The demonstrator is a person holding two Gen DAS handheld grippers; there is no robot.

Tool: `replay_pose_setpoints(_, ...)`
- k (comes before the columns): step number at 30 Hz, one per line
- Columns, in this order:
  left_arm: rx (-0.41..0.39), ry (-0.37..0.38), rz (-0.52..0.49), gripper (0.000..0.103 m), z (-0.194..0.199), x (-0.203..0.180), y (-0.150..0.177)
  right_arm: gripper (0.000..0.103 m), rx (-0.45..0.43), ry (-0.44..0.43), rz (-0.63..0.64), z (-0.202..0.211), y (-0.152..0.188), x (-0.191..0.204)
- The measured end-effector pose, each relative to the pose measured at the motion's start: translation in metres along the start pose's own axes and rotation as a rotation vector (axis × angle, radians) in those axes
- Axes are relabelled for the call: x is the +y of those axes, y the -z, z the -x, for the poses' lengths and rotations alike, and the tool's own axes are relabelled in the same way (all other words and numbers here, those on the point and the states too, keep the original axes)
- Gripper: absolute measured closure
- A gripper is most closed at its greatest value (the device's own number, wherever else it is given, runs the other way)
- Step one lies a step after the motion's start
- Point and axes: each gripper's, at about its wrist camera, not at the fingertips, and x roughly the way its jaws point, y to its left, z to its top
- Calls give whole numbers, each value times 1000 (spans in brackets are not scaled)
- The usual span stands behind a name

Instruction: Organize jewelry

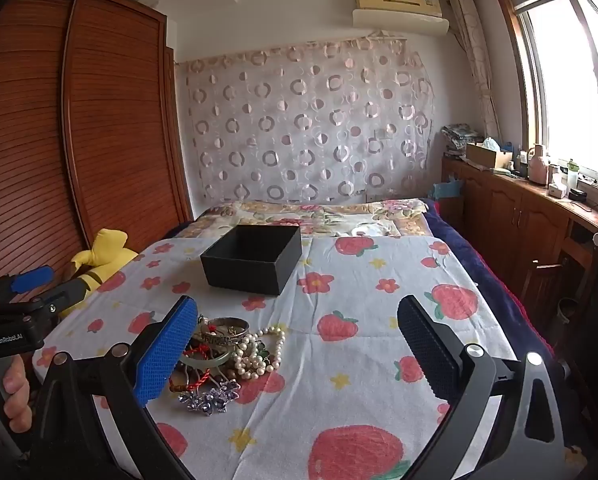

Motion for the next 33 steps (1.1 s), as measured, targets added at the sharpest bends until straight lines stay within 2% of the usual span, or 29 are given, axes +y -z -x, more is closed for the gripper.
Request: replay_pose_setpoints(33,-3,2,5,7,-1,0,0,2,1,-2,12,-2,-3,7)
